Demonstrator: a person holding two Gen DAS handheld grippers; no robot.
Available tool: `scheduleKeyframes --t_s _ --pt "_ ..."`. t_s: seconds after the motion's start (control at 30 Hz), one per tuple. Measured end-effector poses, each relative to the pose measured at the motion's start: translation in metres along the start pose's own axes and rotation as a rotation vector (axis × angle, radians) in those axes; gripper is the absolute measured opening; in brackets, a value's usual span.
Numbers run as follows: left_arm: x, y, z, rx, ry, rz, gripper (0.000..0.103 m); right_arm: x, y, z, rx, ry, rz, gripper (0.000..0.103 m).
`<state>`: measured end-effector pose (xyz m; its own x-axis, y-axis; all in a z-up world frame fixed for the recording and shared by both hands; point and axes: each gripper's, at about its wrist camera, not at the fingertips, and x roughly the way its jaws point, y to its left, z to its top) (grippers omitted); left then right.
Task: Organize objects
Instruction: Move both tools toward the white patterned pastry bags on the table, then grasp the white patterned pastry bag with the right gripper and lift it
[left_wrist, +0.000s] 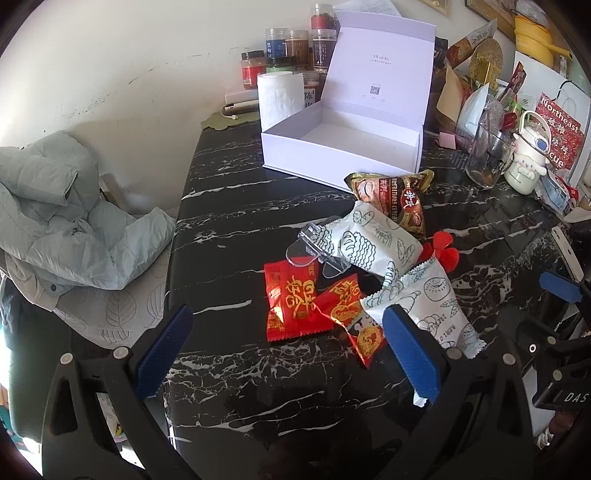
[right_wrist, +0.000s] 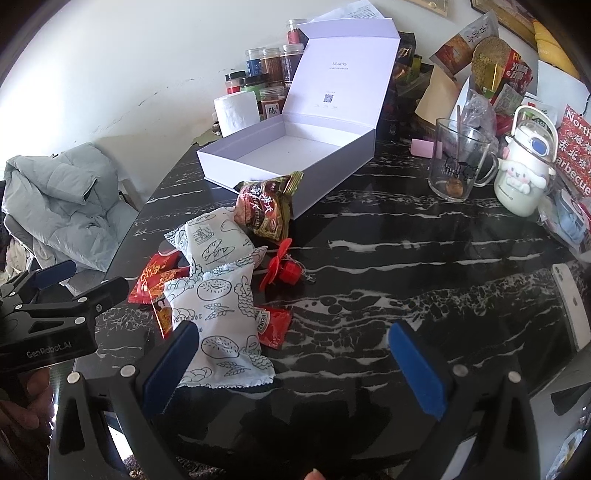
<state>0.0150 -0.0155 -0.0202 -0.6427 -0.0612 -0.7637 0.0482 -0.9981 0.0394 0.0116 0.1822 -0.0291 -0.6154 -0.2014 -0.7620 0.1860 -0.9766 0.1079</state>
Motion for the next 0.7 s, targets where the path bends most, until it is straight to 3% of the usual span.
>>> scheduleKeyframes --t_s 0.57,0.7 --pt "0.021 0.008 -0.007 0.011 0.035 -0.032 0.103 0.037 0.022 -0.004 -0.057 0.119 0.118 0.103" --pt "0.025 0.010 -0.005 0.015 0.038 -0.019 0.103 0.048 0.026 -0.001 -0.066 0.138 0.162 0.091"
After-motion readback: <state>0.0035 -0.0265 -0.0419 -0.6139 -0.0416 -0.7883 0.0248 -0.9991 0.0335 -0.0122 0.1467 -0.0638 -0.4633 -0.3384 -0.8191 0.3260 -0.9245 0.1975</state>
